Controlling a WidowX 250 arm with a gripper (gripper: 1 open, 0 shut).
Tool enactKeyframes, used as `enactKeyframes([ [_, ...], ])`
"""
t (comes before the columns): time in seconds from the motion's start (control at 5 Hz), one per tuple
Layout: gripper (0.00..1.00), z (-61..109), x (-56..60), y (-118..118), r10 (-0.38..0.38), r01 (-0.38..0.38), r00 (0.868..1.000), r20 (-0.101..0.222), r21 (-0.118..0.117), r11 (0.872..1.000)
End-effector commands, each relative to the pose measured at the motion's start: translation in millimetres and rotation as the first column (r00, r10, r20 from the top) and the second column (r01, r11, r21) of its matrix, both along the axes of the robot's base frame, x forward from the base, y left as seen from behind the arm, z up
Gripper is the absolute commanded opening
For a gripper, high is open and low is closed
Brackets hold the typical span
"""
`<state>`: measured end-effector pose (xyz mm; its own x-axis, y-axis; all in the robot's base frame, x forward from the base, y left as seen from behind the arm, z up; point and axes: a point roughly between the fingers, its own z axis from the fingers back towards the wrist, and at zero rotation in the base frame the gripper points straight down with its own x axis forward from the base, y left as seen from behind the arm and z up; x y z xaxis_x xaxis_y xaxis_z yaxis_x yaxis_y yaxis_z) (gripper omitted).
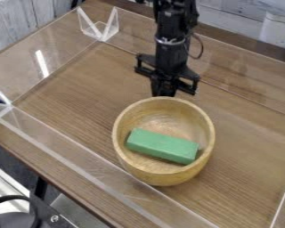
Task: Put the green block in the brown bowl
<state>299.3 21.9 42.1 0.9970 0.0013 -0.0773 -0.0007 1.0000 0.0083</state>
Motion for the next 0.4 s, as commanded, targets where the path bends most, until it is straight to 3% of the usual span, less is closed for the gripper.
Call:
enactKeyframes([
  [0.0,0.0,42.6,22.9,-6.8,-0.019,0.017,0.989,0.15,0.015,1.0],
  [0.2,0.0,75.9,20.1,-12.1,-0.031,0.033,0.971,0.236,-0.005,0.999],
])
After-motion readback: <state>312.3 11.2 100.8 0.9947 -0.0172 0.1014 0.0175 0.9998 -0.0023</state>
